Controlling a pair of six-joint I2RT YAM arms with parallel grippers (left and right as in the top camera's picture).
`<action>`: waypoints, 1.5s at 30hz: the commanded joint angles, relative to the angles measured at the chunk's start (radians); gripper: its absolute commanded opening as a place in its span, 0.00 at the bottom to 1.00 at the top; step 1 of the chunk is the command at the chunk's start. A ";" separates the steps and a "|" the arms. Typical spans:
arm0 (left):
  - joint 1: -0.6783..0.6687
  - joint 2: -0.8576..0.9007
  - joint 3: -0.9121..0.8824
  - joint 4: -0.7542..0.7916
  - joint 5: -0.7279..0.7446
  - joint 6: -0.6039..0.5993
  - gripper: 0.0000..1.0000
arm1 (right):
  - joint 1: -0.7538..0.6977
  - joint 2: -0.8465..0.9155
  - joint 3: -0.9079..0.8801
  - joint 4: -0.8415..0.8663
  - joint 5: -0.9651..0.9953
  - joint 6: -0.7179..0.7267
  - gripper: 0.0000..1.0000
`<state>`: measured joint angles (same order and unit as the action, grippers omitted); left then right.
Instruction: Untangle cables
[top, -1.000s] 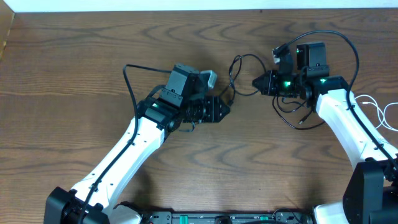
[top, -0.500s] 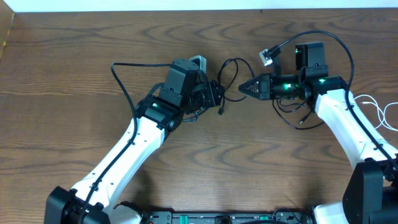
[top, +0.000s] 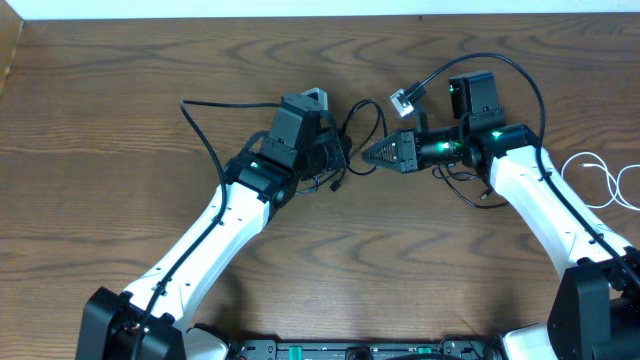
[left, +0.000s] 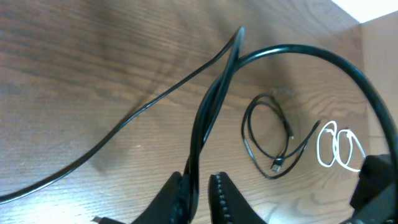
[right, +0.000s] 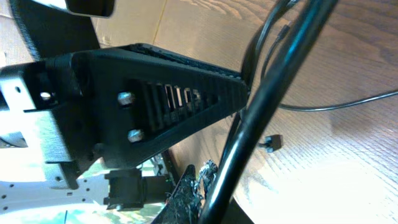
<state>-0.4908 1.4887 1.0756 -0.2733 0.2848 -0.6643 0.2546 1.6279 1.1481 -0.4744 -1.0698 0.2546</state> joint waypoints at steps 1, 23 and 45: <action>0.003 0.008 0.008 -0.024 -0.010 -0.003 0.14 | 0.008 -0.005 0.001 0.000 -0.053 -0.017 0.01; 0.002 0.033 0.009 -0.027 -0.057 -0.003 0.08 | 0.029 -0.005 0.001 -0.023 -0.023 -0.024 0.01; 0.003 -0.086 0.008 0.201 0.668 -0.280 0.07 | 0.028 -0.005 0.001 -0.181 0.772 0.052 0.01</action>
<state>-0.4934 1.4345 1.0710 -0.1314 0.7979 -0.9245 0.2783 1.6276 1.1507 -0.6609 -0.3973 0.2523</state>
